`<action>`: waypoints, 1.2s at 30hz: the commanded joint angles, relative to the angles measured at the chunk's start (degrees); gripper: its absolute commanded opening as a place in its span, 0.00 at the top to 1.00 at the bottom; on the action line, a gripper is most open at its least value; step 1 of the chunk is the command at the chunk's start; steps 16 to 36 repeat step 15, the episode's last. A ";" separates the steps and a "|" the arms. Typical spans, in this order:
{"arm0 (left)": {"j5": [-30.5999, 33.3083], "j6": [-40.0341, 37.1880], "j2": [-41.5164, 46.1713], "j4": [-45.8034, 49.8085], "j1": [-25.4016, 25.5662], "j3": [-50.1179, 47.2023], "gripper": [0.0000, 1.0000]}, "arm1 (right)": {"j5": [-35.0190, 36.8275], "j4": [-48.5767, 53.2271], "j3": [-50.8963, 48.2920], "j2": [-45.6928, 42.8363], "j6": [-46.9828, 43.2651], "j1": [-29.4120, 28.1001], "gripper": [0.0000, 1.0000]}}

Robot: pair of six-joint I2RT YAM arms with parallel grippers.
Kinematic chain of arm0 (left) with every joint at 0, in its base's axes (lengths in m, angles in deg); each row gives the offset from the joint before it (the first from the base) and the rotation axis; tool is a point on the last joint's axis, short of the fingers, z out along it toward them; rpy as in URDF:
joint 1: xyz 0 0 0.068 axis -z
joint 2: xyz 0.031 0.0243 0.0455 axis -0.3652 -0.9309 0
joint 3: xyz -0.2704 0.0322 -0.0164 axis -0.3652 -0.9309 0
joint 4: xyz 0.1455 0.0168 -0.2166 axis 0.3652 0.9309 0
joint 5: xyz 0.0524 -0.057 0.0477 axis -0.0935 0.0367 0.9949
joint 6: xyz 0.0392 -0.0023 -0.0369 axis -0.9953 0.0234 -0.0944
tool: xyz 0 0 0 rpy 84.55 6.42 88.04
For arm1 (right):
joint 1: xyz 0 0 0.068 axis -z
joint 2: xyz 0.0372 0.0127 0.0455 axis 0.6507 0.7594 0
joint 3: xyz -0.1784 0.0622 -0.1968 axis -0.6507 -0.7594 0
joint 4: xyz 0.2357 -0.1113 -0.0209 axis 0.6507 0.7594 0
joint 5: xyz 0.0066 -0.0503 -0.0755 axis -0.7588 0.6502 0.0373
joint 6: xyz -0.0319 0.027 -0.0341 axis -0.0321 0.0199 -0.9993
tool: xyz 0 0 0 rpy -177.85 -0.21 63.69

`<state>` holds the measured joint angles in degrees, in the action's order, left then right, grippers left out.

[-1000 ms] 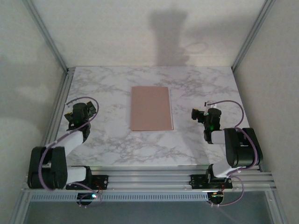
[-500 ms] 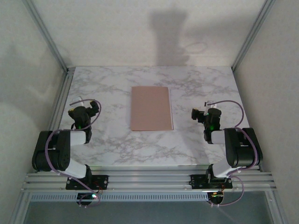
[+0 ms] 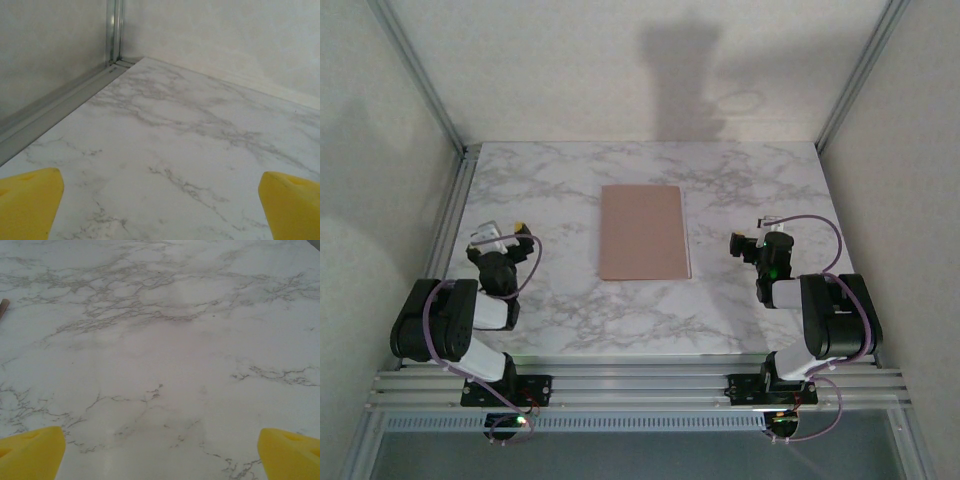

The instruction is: Put the files into the folder

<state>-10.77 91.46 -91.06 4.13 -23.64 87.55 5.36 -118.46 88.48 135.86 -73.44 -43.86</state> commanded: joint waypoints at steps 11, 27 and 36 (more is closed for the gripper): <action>1.86 -0.92 -0.45 -1.77 0.64 0.57 0.01 | -0.51 -1.67 1.09 0.36 -0.79 -0.34 0.01; 1.86 -0.92 -0.47 -1.74 0.68 0.58 0.01 | -0.33 -1.94 0.95 0.35 -0.83 -0.48 0.01; 1.86 -0.92 -0.47 -1.74 0.68 0.58 0.01 | -0.33 -1.94 0.95 0.35 -0.83 -0.48 0.01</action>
